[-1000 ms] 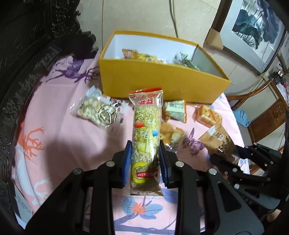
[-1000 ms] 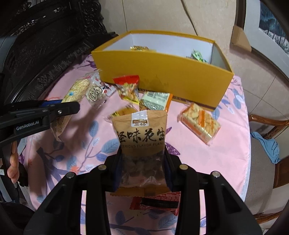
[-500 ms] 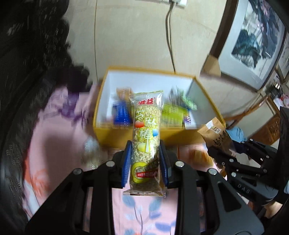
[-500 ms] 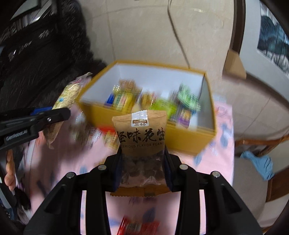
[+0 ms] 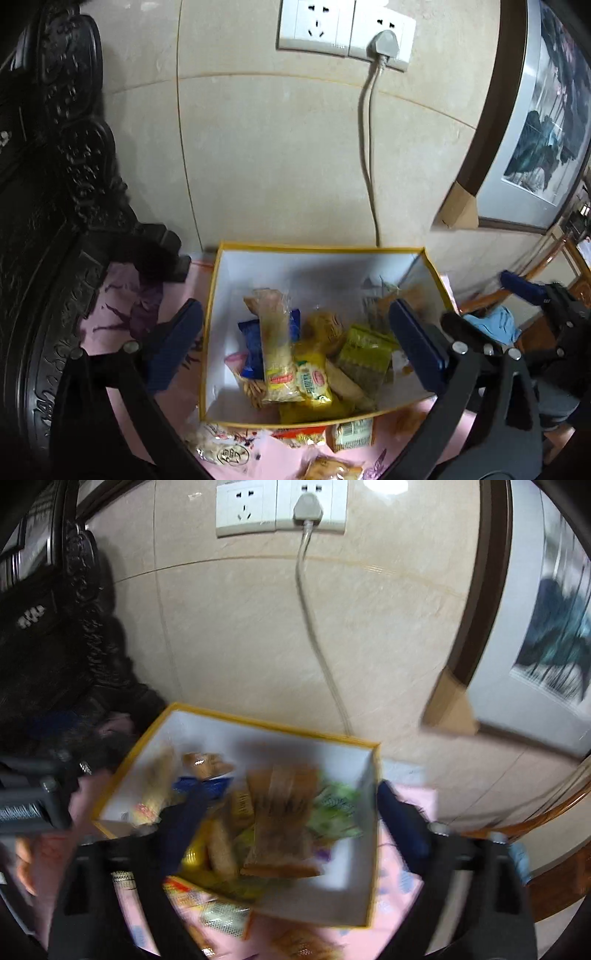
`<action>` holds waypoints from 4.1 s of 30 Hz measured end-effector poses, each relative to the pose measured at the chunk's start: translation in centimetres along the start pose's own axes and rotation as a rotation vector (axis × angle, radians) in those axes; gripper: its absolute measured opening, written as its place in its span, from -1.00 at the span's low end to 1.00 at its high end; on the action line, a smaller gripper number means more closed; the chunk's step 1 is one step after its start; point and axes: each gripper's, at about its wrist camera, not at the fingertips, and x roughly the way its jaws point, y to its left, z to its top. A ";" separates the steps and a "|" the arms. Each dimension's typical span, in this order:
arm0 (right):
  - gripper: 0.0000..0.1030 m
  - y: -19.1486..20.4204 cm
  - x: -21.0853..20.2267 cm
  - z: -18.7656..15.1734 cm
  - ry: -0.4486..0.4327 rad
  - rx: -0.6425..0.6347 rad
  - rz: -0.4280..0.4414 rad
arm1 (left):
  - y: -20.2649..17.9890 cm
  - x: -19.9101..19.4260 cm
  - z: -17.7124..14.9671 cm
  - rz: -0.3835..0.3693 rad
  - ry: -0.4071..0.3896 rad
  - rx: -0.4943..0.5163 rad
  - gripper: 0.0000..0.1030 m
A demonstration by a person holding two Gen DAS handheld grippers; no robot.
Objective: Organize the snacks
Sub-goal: 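Carry the rice-stick bar and peanut bag into the yellow box and open both tools, then grasp the round cake packet with the left tool while the right tool grasps the clear cracker packet, then carry the cake packet and cracker packet into the box and open both tools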
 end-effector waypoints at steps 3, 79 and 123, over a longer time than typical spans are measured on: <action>0.97 -0.1 -0.1 -0.5 0.003 -0.024 -0.012 | -0.3 1.0 -0.1 0.034 0.068 0.005 0.96; -0.11 1.9 -4.8 -19.6 0.203 0.011 0.199 | -2.6 -3.4 -19.9 -0.083 0.237 0.032 0.10; 0.48 0.2 0.3 0.6 0.028 -0.054 0.017 | 2.8 0.2 2.7 0.057 0.015 -0.079 0.92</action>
